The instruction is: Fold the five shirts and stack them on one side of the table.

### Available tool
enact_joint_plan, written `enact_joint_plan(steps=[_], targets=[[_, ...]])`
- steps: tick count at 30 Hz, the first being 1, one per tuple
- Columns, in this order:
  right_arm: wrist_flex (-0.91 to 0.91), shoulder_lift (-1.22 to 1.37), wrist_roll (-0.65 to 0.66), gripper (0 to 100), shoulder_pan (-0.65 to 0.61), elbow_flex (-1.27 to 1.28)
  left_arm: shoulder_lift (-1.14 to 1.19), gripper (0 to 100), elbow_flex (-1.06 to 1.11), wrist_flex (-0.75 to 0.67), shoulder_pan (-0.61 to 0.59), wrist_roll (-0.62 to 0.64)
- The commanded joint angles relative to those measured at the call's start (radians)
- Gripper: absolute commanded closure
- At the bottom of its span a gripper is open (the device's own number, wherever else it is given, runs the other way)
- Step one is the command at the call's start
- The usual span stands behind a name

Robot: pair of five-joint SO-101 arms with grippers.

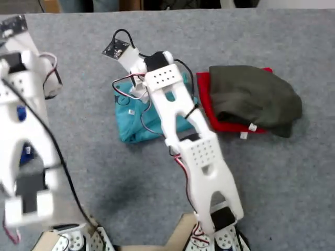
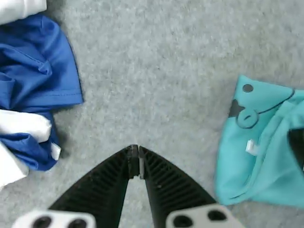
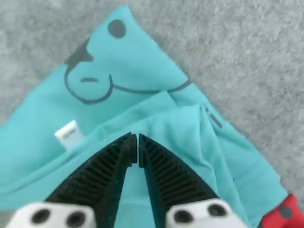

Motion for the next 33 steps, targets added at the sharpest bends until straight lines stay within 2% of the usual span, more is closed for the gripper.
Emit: enact_joint_plan(steps=[1,7,11,15,24,29,33], targets=[[0.066,0.085,-0.011,98.1,-0.018,-0.243,-0.264,97,0.398,-0.207,-0.005,-0.034],[0.091,0.219,-0.012,98.1,-0.048,-0.464,-0.445,97,0.756,-0.385,-0.007,-0.032],[0.084,0.268,-0.012,98.1,-0.064,-0.487,-0.456,97,0.875,-0.446,0.015,-0.034],[0.101,0.292,-0.012,98.3,-0.043,-0.481,-0.46,97,0.905,-0.451,0.013,-0.037],[0.259,0.269,-0.005,98.3,0.005,-0.479,-0.459,97,0.912,-0.454,0.008,-0.038],[0.265,0.252,-0.009,98.3,0.066,-0.476,-0.459,97,0.912,-0.451,0.007,-0.038],[0.265,0.145,-0.009,98.4,0.115,-0.357,-0.459,97,0.912,-0.445,0.005,-0.038]])
